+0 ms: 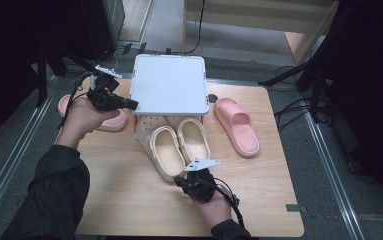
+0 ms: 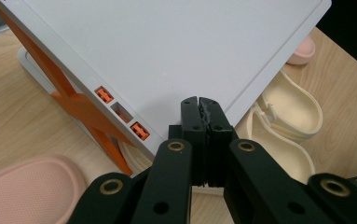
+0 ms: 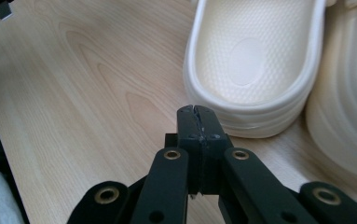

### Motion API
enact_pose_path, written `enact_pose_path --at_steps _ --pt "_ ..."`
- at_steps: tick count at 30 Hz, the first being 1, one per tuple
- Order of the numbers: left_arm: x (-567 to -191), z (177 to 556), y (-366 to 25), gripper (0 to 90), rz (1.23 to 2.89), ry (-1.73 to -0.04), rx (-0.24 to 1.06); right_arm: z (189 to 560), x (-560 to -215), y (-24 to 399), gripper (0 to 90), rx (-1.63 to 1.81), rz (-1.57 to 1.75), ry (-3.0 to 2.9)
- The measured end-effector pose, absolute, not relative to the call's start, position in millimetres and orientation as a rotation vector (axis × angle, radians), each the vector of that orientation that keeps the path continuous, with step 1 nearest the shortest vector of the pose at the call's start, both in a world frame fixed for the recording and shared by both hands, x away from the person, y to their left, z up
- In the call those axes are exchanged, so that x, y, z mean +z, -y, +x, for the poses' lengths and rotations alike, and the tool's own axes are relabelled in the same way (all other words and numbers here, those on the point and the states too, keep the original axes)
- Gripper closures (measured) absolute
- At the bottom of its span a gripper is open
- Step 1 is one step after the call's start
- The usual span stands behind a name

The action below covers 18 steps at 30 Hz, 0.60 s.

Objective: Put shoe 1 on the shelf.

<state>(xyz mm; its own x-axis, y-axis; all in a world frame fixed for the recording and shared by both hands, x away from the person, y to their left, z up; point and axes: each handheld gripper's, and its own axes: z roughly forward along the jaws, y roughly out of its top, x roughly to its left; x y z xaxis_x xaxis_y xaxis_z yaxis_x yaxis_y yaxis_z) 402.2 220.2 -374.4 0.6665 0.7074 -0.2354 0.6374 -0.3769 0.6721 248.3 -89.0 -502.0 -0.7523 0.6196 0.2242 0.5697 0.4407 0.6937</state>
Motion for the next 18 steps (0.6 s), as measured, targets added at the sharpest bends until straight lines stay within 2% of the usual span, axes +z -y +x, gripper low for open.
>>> enact_pose_path --at_steps 7,18 --pt "-375 402 -221 89.4 2.108 -1.038 0.115 247 -505 77 90.0 1.213 1.043 -2.632" --pt "-375 402 -221 89.5 2.099 -1.044 0.111 259 -517 90 90.0 1.104 1.064 -2.622"
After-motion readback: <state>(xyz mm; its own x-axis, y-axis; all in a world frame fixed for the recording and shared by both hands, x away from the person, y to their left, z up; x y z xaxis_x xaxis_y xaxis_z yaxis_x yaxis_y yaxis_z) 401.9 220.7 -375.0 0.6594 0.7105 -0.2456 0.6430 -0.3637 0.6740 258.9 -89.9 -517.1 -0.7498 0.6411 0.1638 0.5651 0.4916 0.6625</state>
